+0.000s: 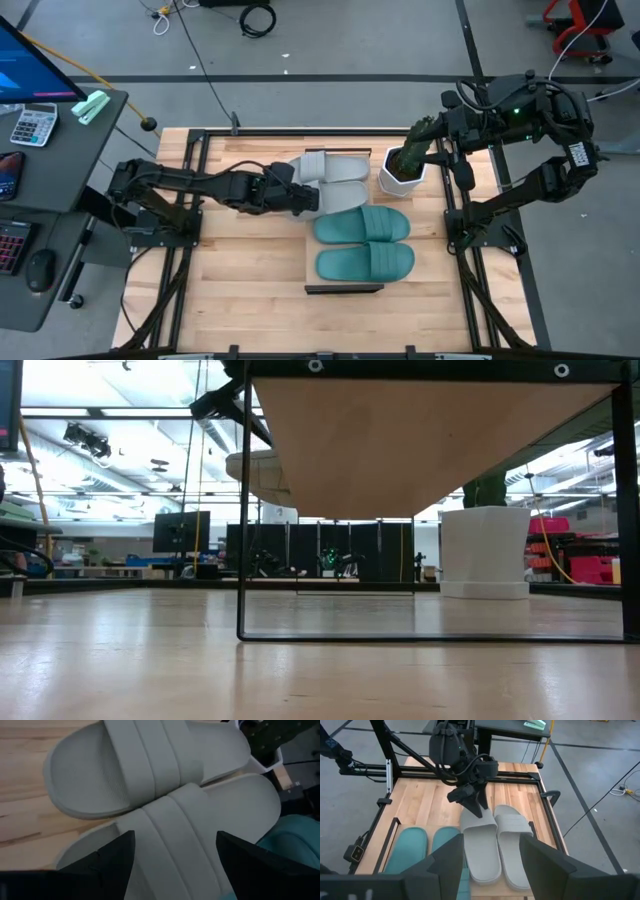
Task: Pick and place slides into the shelf
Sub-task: Return to Home Position
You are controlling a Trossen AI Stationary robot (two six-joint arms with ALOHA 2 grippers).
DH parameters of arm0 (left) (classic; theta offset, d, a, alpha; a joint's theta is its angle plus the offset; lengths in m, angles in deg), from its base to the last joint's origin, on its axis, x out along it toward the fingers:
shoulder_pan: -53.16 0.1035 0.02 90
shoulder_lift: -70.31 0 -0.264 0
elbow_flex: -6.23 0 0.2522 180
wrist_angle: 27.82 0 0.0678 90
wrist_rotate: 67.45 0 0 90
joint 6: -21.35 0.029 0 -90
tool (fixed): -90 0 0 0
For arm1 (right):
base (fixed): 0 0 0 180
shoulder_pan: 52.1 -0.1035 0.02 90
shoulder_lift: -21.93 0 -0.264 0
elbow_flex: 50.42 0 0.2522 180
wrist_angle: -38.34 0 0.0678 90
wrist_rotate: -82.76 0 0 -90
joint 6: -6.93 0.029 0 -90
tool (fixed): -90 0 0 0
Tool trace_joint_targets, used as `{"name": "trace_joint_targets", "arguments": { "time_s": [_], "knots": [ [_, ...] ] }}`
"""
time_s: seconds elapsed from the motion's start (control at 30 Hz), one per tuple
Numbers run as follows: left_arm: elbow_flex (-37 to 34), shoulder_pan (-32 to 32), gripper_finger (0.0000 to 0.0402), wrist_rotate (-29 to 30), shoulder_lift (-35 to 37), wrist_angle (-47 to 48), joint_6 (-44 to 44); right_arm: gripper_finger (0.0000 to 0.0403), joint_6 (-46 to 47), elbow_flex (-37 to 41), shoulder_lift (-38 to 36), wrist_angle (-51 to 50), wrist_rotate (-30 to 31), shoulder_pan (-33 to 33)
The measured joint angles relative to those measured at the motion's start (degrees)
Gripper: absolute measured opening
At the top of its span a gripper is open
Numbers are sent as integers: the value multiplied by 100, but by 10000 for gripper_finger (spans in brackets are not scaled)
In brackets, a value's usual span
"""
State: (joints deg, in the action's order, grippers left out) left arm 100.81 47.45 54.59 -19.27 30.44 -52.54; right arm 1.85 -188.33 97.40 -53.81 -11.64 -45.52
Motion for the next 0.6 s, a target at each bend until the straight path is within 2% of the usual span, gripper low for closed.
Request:
{"name": "trace_joint_targets", "arguments": {
  "time_s": [0.33, 0.43, 0.6],
  "knots": [
    [-1, 78, 284, 41, 1, -206, 168, 199, 39, 0, 0, -2, 0, -1],
    [-1, 78, 284, 334, 66, -398, 331, 199, 40, 0, 0, 0, 0, 1],
    [-1, 24, 283, 1001, 335, -957, 1325, 199, 59, 0, -7, -3, -2, -1]
  ]
}}
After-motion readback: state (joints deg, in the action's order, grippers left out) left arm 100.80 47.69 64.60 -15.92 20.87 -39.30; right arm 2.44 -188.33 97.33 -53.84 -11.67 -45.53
